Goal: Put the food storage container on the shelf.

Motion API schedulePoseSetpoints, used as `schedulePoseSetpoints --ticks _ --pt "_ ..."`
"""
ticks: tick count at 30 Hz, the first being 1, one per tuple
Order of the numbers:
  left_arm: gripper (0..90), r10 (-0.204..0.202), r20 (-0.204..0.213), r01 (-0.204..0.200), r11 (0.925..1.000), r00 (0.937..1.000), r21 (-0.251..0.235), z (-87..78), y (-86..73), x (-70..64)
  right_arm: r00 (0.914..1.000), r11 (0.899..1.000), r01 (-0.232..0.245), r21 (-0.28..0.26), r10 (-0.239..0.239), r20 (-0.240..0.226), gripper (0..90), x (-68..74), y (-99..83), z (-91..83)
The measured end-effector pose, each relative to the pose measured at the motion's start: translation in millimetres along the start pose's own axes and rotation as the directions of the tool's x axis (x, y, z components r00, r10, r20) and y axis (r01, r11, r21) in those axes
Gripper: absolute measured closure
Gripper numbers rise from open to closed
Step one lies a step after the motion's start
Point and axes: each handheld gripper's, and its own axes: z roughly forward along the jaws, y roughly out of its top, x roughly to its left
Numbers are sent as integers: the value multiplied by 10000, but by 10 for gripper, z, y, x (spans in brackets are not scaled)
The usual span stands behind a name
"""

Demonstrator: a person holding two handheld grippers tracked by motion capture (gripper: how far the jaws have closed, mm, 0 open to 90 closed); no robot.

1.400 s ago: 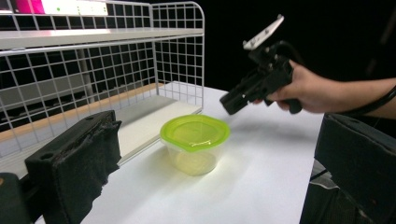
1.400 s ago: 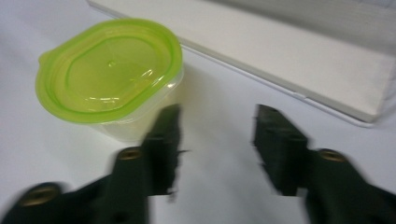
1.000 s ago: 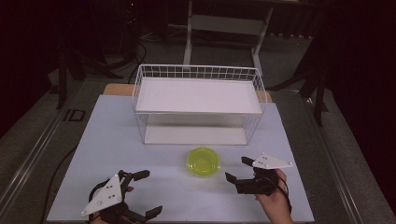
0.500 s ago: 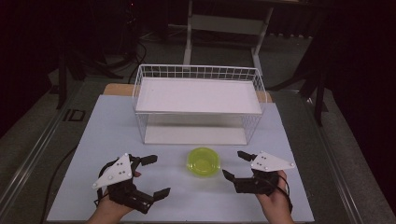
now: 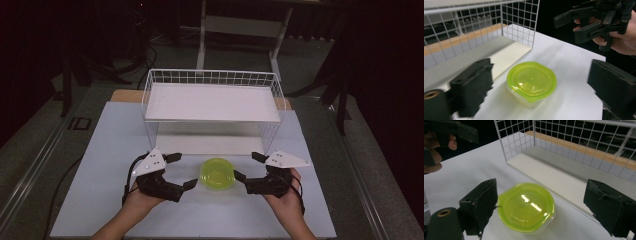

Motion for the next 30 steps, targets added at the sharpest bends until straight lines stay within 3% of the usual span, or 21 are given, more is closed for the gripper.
schedulePoseSetpoints --ticks 3,5,7,9,13,14,17,21,24,25,27,28,29,30 --pt "162 -440 -75 441 9989 9990 127 109 -18 73 9996 9995 -171 261 165 235 142 -52 -36 81" --pt "209 -743 -125 746 9970 9972 226 178 -35 122 9989 9993 -201 301 188 419 229 -71 -58 105" --pt "223 -957 -198 965 9944 9952 423 251 -46 161 9985 9992 -329 206 319 442 242 -85 -71 127" --pt "223 -1164 -281 1179 9912 9928 598 317 -60 192 9984 9988 -373 309 359 430 325 -95 -82 164" --pt "245 -1452 -459 1488 9847 9883 911 432 -102 204 9977 9968 -518 605 490 475 347 -107 -130 274" --pt "245 -1620 -622 1679 9802 9848 1050 478 -120 196 9975 9964 -509 685 472 534 373 -108 -141 293" --pt "299 -1509 -832 1602 9799 9850 1193 566 -154 154 9946 9949 -314 957 216 1015 402 -105 -196 380" --pt "324 -2112 -1330 2311 9600 9683 1581 677 -206 172 9936 9916 -643 1125 531 999 424 -168 -248 474" --pt "329 -2377 -1471 2630 9464 9601 1875 713 -252 197 9921 9883 -944 1199 834 941 429 -211 -279 532" --pt "337 -2669 -1292 2885 9371 9550 1963 724 -275 208 9916 9883 -904 1227 780 1029 460 -214 -286 549" --pt "347 -2994 -1335 3225 9220 9447 2143 751 -307 223 9912 9846 -1098 1361 982 890 495 -232 -300 577" --pt "378 -2994 -1335 3225 9220 9447 2143 751 -307 223 9912 9846 -1098 1361 982 890 495 -232 -300 577" --pt "378 -3264 -1237 3470 9096 9371 2286 772 -343 234 9891 9803 -1309 1482 1188 873 498 -237 -306 594" --pt "411 -3339 -1239 3547 9036 9344 2404 786 -358 240 9879 9733 -1443 1786 1314 819 500 -244 -325 635"
